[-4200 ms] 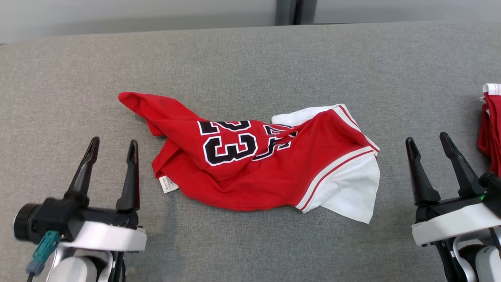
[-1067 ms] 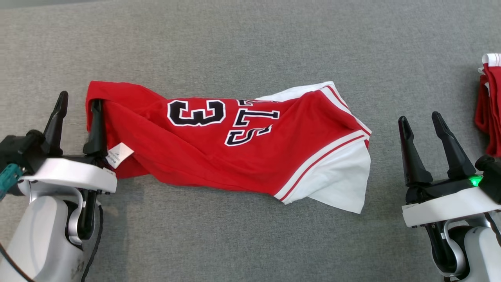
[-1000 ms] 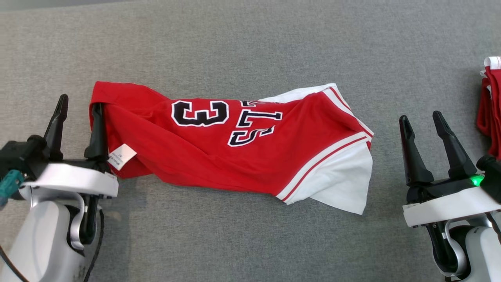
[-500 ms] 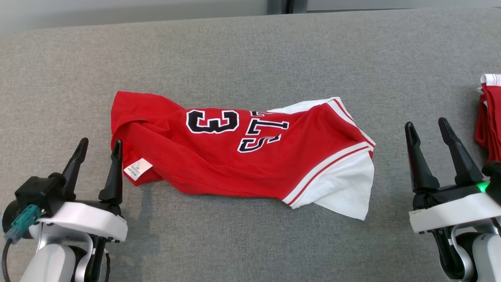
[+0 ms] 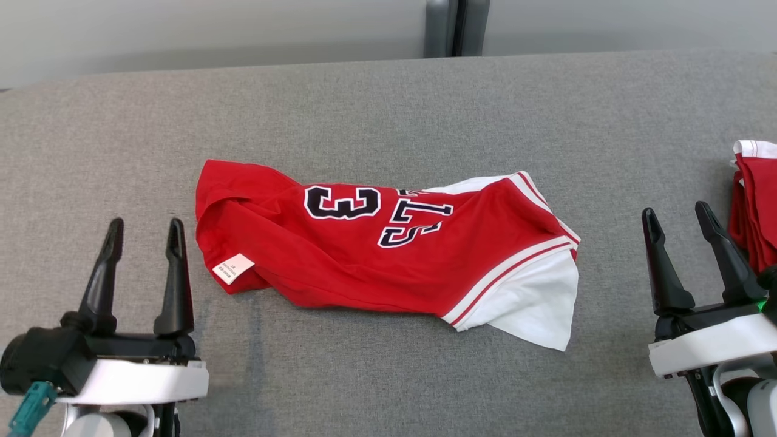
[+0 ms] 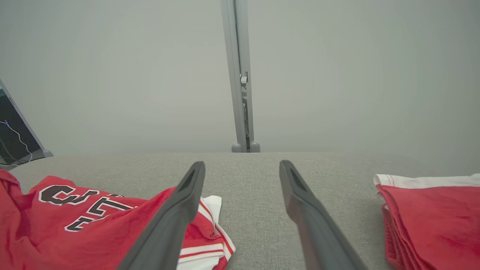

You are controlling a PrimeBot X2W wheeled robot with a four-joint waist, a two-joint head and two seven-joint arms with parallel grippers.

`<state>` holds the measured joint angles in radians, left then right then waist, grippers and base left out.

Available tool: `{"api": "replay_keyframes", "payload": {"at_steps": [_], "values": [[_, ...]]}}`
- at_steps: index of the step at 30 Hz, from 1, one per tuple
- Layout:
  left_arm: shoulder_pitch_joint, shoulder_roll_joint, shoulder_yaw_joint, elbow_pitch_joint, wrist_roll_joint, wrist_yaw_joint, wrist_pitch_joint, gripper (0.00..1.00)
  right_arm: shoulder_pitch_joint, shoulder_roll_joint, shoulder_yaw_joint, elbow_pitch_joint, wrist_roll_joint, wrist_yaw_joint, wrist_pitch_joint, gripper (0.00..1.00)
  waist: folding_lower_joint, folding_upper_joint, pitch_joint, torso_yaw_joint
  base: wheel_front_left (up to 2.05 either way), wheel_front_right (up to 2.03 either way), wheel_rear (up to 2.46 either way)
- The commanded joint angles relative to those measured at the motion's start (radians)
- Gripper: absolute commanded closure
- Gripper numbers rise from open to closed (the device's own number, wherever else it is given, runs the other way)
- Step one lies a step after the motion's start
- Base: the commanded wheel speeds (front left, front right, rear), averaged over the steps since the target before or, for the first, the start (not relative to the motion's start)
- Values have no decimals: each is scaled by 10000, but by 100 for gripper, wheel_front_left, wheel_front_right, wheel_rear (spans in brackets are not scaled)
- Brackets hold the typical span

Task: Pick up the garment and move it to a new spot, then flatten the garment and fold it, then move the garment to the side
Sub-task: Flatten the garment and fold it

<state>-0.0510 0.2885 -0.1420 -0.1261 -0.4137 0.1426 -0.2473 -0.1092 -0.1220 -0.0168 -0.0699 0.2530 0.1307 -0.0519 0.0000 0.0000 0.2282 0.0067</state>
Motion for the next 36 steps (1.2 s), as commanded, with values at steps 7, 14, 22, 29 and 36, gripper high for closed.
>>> {"api": "replay_keyframes", "payload": {"at_steps": [7, 14, 22, 29, 36], "values": [[642, 217, -105, 526, 129, -443, -107, 0, 391, 36, -120, -132, -149, 3, 148, 0, 0, 0, -292, -11, 0, 0, 0], [631, 320, -178, 762, 34, -474, 67, 0, 525, 128, -249, -357, -245, 3, 226, 0, 0, 0, -264, -51, 0, 0, 0], [525, 341, -217, 814, -5, -414, 154, 0, 531, 190, -256, -408, -261, 3, 213, 0, 0, 0, -237, -75, 0, 0, 0], [398, 355, -268, 801, -16, -369, 208, 0, 498, 215, -228, -398, -196, 3, 187, 0, 0, 0, -237, -62, 0, 0, 0], [239, 392, -278, 753, -36, -328, 299, 0, 463, 228, -211, -421, -157, 3, 191, 0, 0, 0, -203, -44, 0, 0, 0]]}}
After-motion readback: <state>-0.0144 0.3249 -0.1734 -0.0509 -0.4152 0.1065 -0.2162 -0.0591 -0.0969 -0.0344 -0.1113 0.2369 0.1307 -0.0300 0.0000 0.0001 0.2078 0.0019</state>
